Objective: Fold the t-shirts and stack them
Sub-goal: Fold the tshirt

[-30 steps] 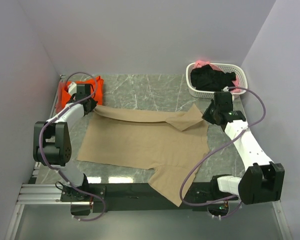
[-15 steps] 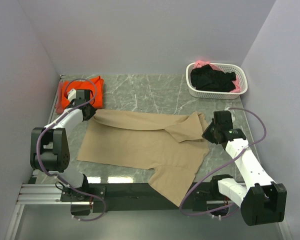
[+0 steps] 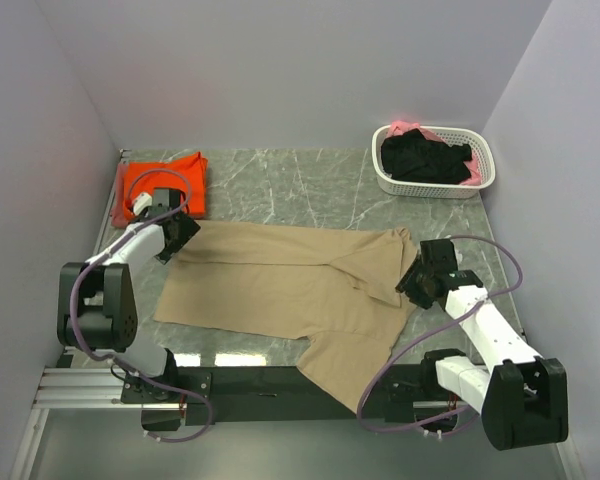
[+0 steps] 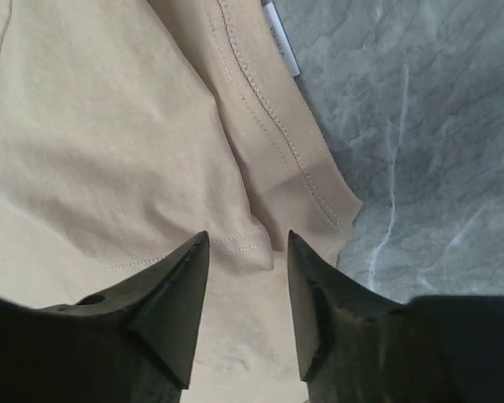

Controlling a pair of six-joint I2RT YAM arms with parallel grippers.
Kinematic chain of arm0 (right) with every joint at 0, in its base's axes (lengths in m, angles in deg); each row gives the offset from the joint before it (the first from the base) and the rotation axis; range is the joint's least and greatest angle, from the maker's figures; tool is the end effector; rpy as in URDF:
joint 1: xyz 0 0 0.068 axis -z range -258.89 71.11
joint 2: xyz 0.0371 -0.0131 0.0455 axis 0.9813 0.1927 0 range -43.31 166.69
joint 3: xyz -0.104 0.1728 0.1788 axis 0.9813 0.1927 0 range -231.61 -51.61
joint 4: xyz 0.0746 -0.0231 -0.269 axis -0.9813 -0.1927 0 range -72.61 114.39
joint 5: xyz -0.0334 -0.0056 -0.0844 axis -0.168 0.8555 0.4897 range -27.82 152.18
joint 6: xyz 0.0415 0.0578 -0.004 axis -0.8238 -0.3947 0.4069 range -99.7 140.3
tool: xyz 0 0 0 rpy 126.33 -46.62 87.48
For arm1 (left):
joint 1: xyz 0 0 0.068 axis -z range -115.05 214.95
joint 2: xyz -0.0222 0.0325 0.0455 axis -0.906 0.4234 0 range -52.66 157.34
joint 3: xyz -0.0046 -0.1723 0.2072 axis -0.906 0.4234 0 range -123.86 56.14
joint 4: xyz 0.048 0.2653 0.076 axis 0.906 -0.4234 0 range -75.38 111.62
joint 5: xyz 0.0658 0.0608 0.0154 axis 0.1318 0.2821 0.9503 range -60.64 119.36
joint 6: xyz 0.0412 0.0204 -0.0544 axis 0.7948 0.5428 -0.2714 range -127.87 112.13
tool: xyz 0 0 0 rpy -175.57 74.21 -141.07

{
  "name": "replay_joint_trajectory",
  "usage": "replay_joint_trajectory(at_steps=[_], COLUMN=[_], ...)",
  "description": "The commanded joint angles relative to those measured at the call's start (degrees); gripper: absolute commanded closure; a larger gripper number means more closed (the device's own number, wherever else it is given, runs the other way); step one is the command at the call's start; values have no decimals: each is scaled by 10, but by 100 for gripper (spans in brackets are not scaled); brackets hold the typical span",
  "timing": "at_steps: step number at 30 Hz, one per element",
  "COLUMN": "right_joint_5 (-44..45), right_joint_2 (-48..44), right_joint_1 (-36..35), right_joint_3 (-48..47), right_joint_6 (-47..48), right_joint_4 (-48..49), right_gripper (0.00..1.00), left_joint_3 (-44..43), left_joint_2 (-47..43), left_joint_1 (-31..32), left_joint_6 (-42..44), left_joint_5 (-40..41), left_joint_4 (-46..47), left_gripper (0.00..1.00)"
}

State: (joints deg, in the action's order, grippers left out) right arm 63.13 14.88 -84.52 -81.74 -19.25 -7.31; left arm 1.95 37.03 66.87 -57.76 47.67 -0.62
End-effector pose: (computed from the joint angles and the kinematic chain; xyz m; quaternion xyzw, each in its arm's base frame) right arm 0.2104 0.0198 0.1487 0.2837 0.9228 0.0927 0.2438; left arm 0.3387 0.0072 0.1596 -0.4259 0.8485 0.0177 0.3135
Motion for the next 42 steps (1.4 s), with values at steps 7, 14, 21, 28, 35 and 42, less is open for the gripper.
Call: replay_joint_trajectory(at_steps=[7,14,21,28,35,42], right_joint_5=[38,-9,1,97,140,170], right_joint_2=[-56,2,143,253,296,306], right_joint_1=[-46,-239,-336,-345,-345,-344], right_joint_3=[-105,-141,-179,-205,-215,-215], right_joint_6=[106,154,163,154,154,149], right_joint_4=[-6,46,60,45,38,45], right_gripper=[20,20,28,39,48,51], left_joint_3=[-6,13,94,119,116,118], left_joint_2=[-133,-209,-280,-305,-298,-306], left_joint_1=[0,1,3,5,5,5], left_joint_6=[4,2,-39,-55,-57,-53], left_joint_5=[-28,-48,-85,-75,-66,-73], left_joint_4=[-25,-46,-38,-60,-71,-62], left_gripper=[1,1,1,1,1,1])
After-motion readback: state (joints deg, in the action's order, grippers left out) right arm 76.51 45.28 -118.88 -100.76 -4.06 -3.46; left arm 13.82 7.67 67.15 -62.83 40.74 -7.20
